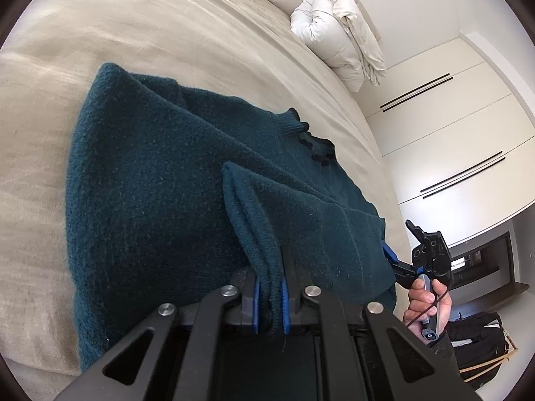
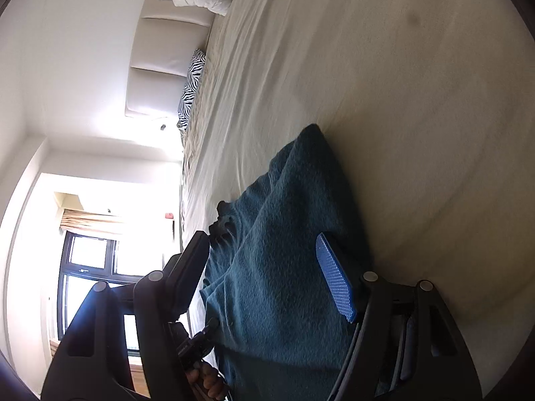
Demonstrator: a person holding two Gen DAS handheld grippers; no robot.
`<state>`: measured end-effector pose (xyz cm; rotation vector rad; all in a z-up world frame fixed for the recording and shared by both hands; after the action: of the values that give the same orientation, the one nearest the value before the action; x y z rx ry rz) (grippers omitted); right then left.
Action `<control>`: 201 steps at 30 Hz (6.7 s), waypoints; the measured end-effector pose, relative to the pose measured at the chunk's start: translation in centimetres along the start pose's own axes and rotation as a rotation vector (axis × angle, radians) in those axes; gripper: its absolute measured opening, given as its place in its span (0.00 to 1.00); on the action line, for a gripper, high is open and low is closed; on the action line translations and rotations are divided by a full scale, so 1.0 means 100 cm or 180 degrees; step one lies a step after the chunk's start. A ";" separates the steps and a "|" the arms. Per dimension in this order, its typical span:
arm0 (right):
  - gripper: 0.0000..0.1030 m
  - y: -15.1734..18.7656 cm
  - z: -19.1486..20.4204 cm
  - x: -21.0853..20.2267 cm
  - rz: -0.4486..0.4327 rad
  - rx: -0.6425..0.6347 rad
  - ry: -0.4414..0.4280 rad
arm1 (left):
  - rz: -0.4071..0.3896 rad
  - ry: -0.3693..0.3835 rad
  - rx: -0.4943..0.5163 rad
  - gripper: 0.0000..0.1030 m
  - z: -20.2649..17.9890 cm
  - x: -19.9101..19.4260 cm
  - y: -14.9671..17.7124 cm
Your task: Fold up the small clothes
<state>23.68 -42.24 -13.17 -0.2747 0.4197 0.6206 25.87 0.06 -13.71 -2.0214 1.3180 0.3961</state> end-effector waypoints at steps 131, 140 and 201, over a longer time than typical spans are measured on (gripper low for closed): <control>0.08 0.275 -0.063 -0.289 0.0851 -0.1084 0.0950 | 0.0474 0.0026 -0.0306 0.07 0.017 -0.225 0.267; 0.07 0.260 -0.026 -0.286 0.0603 -0.1104 0.0546 | 0.0219 0.0486 -0.0485 0.07 -0.004 -0.232 0.242; 0.07 0.221 -0.024 -0.273 0.0169 -0.0748 0.0157 | 0.0695 -0.0253 -0.0358 0.07 0.039 -0.211 0.290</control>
<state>-10.57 -39.58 -5.54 -0.5049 0.4025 0.7174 -8.81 9.77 -15.16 -1.9357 1.5010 0.6571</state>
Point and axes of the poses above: each gripper's, at about its wrist camera, not at the fingertips, and x roughly the way its jaws point, z to its left, y to its underside, the point moved 6 cm from there along x, roughly the way its jaws point, and after that the axes turned 4 degrees about -z, right-handed, at the moved point
